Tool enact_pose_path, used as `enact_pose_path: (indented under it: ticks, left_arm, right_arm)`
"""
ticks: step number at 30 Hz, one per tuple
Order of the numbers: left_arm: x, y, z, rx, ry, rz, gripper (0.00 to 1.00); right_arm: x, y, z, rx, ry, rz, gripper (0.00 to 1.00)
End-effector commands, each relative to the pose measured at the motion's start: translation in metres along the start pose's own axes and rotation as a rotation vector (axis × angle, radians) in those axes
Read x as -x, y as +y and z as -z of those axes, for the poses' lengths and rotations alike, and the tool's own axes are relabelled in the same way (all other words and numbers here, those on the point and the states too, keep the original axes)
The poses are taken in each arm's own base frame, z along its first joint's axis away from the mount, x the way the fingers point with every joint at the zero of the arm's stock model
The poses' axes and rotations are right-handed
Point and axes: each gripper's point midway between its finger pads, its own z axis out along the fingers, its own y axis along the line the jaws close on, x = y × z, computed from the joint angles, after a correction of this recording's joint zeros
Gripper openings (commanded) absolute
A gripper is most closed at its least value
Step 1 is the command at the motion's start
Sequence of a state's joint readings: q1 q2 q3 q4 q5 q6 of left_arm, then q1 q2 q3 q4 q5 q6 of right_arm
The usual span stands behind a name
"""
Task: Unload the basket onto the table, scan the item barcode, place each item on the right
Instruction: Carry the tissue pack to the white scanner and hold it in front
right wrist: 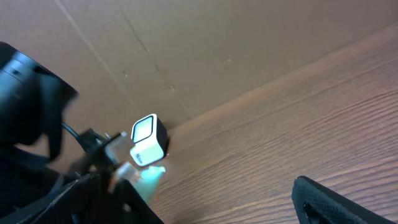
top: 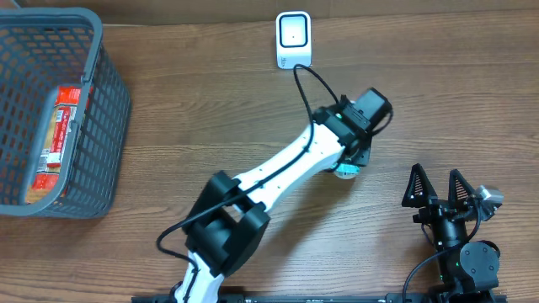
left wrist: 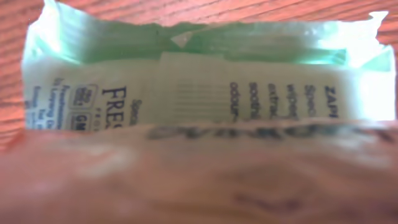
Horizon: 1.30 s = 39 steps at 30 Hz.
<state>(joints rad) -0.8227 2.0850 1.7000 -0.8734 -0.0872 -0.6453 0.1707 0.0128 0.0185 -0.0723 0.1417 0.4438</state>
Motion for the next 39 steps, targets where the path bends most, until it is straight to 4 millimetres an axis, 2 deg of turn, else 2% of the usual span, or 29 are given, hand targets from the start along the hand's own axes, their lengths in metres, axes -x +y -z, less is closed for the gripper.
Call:
enact_pose_path:
  ticks: [1, 6, 10, 12, 16, 21, 25, 27, 28, 39]
  left_arm:
    - [0.004, -0.006, -0.005, 0.062, -0.073, 0.059, 0.16]
    - [-0.002, -0.025, -0.016, 0.062, -0.110, 0.017, 0.16]
    - [-0.006, -0.028, -0.025, 0.090, -0.123, -0.003, 0.17]
    - [-0.010, -0.027, -0.034, 0.093, -0.106, -0.006, 0.21]
    - [-0.017, -0.031, -0.040, 0.073, -0.069, -0.009, 0.39]
    - [-0.021, -0.037, -0.039, 0.035, -0.037, -0.035, 0.51]
    - [-0.021, -0.039, -0.037, 0.025, -0.027, -0.053, 0.68]
    - [-0.021, -0.039, -0.035, 0.029, -0.023, -0.067, 0.86]
    - [-0.021, -0.039, -0.033, 0.031, -0.021, -0.072, 1.00]
    - [-0.010, -0.044, -0.005, 0.038, -0.014, -0.076, 1.00]
  right_arm:
    - [-0.001, -0.002, 0.000, -0.004, -0.005, 0.005, 1.00]
    - [-0.001, -0.002, 0.000, -0.004, -0.005, 0.006, 1.00]
    - [-0.001, -0.002, 0.000, -0.004, -0.005, 0.006, 1.00]
    - [-0.001, -0.002, 0.000, -0.004, -0.005, 0.005, 1.00]
    - [-0.001, -0.002, 0.000, -0.004, -0.005, 0.005, 1.00]
    - [-0.001, -0.002, 0.000, -0.004, -0.005, 0.005, 1.00]
    - [-0.001, -0.002, 0.000, -0.004, -0.005, 0.006, 1.00]
    - [-0.001, -0.002, 0.000, -0.004, -0.005, 0.006, 1.00]
    - [-0.001, -0.002, 0.000, -0.004, -0.005, 0.006, 1.00]
    - [-0.001, -0.002, 0.000, -0.004, -0.005, 0.005, 1.00]
